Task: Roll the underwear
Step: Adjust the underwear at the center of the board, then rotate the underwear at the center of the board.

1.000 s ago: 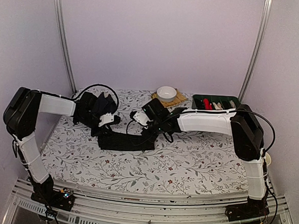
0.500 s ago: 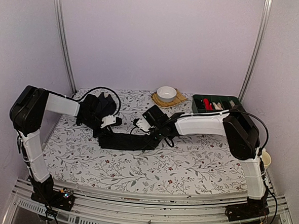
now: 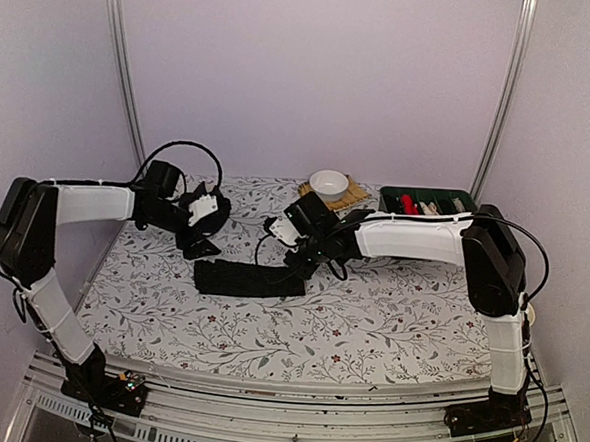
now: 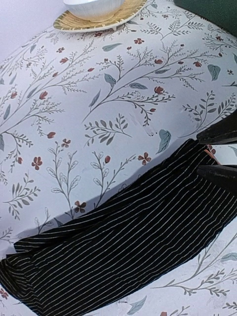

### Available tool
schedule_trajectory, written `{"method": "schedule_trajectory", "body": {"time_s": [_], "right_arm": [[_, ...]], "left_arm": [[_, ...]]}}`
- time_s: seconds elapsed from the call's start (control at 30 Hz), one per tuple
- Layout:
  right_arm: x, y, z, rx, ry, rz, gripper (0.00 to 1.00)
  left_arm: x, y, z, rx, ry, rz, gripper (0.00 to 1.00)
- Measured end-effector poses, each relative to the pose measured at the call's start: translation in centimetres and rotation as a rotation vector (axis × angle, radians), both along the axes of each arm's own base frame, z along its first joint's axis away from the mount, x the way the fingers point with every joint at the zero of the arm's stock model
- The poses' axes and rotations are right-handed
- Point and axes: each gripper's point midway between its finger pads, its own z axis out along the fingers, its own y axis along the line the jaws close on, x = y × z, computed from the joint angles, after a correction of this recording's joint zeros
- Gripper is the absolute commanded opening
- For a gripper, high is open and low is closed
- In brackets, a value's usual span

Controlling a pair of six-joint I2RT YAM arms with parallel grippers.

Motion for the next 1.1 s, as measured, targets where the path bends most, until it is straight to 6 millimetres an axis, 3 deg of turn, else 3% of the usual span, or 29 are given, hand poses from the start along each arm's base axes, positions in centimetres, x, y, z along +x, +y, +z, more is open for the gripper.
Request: {"method": "schedule_trajectory", "body": {"time_s": [0.03,0.17,0.33,0.5,0.73,1.1], "right_arm": [[-0.1,0.2,0.6,0.004,-0.013,0.001,0.18],[-1.4,1.2,1.1,-0.005,-0.043,0.013,0.42],[-2.9,1.5,0.3,-0.035,-0.060,-0.007,0.70],[-3.3,-0.4,-1.8,-0.087,-0.050,-0.066,0.92],[-2.6,-1.8,-2.2,-0.114,-0.079,-0.132,0.99],[-1.6,-3.3,-1.9,-0.154,-0.130,-0.192,0.99]], "left_arm": [[0.1,0.4,1.4,-0.021,-0.033,0.023,0.98],[-1.2,2.5,4.6,-0.082,-0.142,0.113,0.99],[-4.6,3.9,3.6,-0.118,-0.175,0.178,0.99],[-6.7,4.7,4.1,-0.165,-0.260,0.220,0.99],[-6.2,4.9,6.2,-0.207,-0.368,0.244,0.99],[-5.9,4.9,6.7,-0.220,-0.394,0.246,0.98]]}}
